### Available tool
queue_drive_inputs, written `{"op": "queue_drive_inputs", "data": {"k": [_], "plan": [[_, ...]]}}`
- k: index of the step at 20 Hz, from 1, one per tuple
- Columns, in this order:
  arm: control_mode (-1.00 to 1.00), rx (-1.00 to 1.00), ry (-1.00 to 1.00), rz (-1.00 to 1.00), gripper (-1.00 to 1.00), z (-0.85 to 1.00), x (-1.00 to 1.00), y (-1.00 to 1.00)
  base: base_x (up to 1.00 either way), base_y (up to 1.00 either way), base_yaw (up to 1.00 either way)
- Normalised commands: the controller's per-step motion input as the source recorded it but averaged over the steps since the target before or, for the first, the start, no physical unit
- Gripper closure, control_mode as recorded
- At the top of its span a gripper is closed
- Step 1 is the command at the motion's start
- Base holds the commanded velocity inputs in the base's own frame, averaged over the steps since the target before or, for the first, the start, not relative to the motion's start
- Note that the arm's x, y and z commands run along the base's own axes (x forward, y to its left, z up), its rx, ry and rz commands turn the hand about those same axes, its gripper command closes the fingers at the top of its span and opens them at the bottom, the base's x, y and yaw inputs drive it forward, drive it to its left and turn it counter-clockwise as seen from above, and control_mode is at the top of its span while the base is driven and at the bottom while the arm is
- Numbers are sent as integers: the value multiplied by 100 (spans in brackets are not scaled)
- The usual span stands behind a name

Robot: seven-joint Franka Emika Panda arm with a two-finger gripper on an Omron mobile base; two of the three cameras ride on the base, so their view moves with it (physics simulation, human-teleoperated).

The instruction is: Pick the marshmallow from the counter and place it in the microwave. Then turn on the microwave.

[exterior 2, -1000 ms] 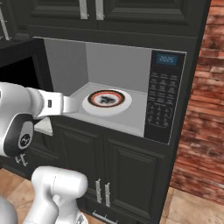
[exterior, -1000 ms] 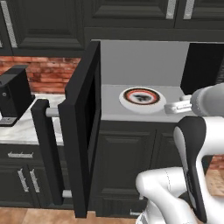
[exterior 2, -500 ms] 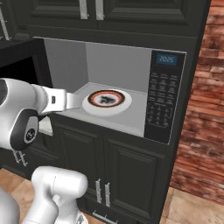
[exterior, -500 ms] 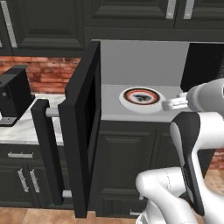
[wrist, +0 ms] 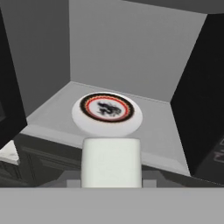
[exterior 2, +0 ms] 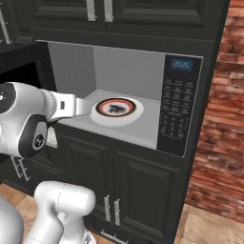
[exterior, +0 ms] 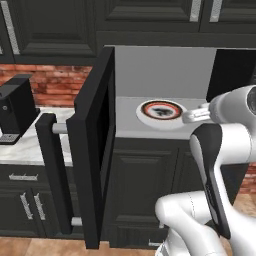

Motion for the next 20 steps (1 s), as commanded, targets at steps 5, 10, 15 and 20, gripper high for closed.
{"op": "queue_drive_inputs", "data": {"k": [5,10,15,20], "plan": [[-100,0,0,0,100,-9,20,0,0,0,0],[-100,0,0,0,100,-14,22,0,0,0,0],[-100,0,0,0,100,-12,23,0,0,0,0],[-100,0,0,0,100,-9,23,0,0,0,0]]}}
